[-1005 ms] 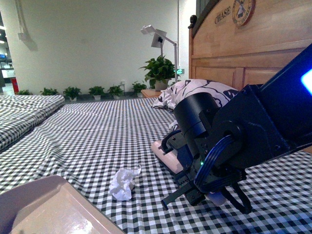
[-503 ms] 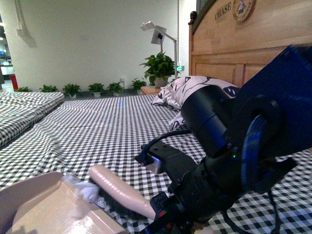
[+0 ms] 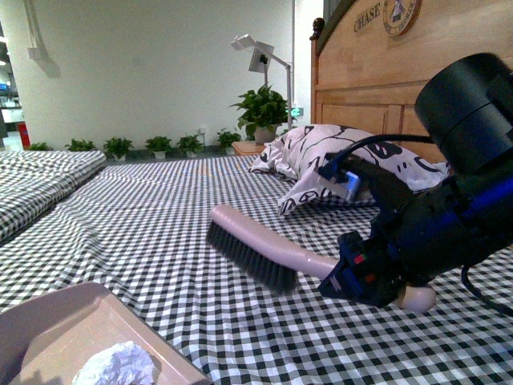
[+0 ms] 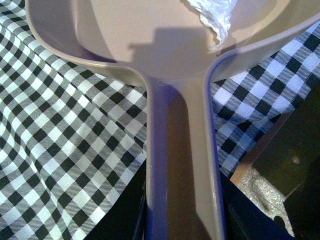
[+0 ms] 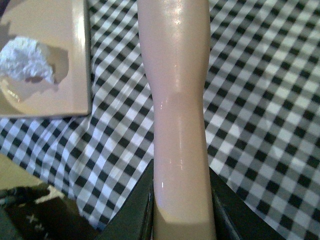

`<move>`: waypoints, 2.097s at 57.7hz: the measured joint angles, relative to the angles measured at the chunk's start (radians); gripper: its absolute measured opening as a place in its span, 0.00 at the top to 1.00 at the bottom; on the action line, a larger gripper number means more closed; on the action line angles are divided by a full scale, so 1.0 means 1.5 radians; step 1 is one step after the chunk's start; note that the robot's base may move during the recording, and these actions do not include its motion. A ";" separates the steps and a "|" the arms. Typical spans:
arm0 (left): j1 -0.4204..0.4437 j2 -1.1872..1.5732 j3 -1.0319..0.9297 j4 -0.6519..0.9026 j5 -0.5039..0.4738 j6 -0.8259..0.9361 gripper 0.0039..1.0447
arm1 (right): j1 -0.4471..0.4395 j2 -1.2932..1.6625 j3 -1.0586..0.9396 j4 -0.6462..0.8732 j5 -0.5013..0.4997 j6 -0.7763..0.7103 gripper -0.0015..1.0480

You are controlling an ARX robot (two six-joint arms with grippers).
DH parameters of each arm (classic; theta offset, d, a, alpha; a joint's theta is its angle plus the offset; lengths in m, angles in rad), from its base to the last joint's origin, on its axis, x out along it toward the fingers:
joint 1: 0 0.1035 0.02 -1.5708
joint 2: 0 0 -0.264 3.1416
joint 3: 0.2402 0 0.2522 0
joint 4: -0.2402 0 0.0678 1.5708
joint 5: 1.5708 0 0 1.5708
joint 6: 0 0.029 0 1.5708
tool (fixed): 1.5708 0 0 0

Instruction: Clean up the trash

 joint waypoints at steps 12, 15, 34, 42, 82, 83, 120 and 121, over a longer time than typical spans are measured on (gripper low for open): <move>0.008 -0.002 -0.038 0.124 0.057 -0.066 0.75 | -0.060 -0.086 -0.056 0.102 -0.002 0.076 0.80; 0.010 -0.006 -0.053 0.184 0.069 -0.111 0.75 | -0.078 -0.115 -0.072 0.109 -0.015 0.084 0.80; 0.012 -0.091 -0.144 0.401 0.016 -0.272 0.75 | -0.176 -0.320 -0.158 0.097 -0.094 0.095 0.80; 0.004 -0.149 -0.170 0.474 -0.037 -0.329 0.75 | -0.232 -0.392 -0.168 0.099 -0.116 0.143 0.80; -0.071 -0.672 -0.209 0.258 -0.122 -0.616 0.75 | -0.420 -0.692 -0.227 0.134 -0.285 0.478 0.81; -0.068 -0.680 -0.209 0.250 -0.118 -0.623 0.75 | -0.415 -0.700 -0.227 0.134 -0.282 0.489 0.81; -0.066 -0.748 -0.209 0.192 -0.089 -0.688 0.75 | -0.376 -0.806 -0.234 0.073 -0.215 0.544 0.81; -0.066 -0.748 -0.209 0.192 -0.089 -0.688 0.75 | -0.376 -0.806 -0.234 0.072 -0.216 0.543 0.81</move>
